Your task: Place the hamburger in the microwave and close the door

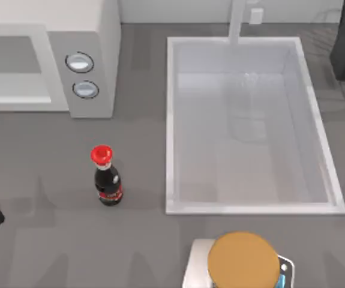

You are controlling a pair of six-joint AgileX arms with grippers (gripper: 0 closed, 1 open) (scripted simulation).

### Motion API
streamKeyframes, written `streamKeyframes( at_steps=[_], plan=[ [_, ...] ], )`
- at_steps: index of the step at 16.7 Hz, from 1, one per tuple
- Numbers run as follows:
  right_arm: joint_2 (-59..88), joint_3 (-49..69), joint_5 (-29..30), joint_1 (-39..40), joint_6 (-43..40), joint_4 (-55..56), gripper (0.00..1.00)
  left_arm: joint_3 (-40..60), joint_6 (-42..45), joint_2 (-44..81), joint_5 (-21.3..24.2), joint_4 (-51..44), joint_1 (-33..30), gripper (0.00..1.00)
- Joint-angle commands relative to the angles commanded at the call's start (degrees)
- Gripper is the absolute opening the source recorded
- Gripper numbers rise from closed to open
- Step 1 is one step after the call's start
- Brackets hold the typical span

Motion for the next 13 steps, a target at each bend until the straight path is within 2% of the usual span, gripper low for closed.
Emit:
streamKeyframes(
  at_steps=[4, 7, 13],
  plan=[
    [0.00, 0.00, 0.00, 0.00, 0.00, 0.00, 1.00, 1.66, 1.76, 1.86, 0.09, -1.39, 0.08, 1.00],
    [0.00, 0.00, 0.00, 0.00, 0.00, 0.00, 1.00, 7.58, 8.32, 9.13, 0.18, -6.37, 0.65, 1.00],
    [0.00, 0.00, 0.00, 0.00, 0.00, 0.00, 1.00, 26.32, 29.71, 39.40, 0.06, -23.15, 2.90, 1.00]
  ],
)
